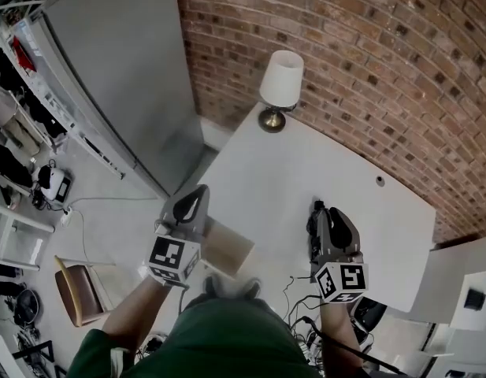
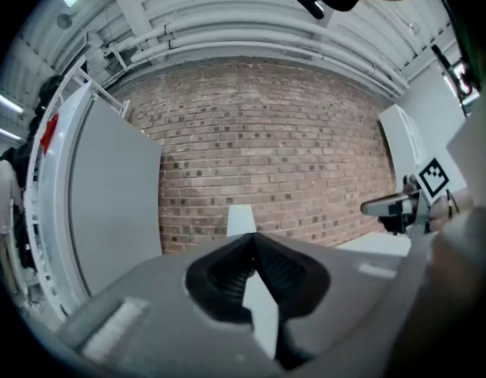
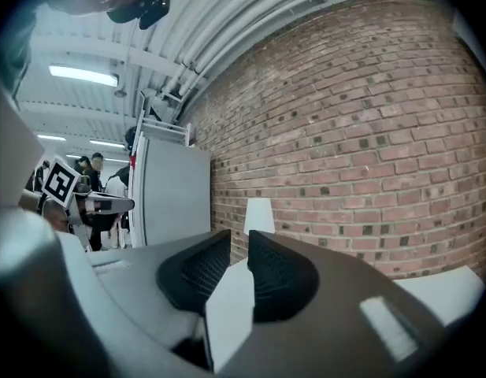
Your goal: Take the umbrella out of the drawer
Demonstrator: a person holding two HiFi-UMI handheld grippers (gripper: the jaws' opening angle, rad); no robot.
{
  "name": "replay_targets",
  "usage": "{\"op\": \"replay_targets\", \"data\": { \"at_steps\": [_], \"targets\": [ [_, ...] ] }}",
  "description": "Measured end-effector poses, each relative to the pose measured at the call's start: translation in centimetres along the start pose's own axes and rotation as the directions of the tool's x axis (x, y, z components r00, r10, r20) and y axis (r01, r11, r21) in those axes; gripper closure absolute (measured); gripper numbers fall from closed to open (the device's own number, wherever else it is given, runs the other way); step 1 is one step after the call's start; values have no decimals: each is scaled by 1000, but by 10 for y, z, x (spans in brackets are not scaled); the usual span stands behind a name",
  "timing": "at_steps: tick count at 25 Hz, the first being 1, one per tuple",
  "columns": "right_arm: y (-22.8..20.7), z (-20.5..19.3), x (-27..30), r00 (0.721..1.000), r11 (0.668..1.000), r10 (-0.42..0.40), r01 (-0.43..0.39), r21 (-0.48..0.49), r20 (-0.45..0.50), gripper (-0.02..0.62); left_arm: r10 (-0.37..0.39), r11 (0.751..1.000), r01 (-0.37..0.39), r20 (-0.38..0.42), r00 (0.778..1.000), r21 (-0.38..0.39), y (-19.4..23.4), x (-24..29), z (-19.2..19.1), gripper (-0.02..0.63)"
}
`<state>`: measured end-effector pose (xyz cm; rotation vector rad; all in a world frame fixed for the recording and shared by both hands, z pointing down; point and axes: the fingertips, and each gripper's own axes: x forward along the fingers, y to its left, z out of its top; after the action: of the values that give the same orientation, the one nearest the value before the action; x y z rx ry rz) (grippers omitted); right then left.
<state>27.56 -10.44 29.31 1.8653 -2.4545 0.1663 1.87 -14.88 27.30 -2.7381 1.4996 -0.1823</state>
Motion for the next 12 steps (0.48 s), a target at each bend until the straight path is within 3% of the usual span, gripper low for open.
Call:
{"op": "replay_targets", "data": {
  "at_steps": [12],
  "targets": [
    [49,37,-2,998,994,8,-2,-106,61,525,-22,999,26,88,996,-43,30,-25,34,606]
  ]
}}
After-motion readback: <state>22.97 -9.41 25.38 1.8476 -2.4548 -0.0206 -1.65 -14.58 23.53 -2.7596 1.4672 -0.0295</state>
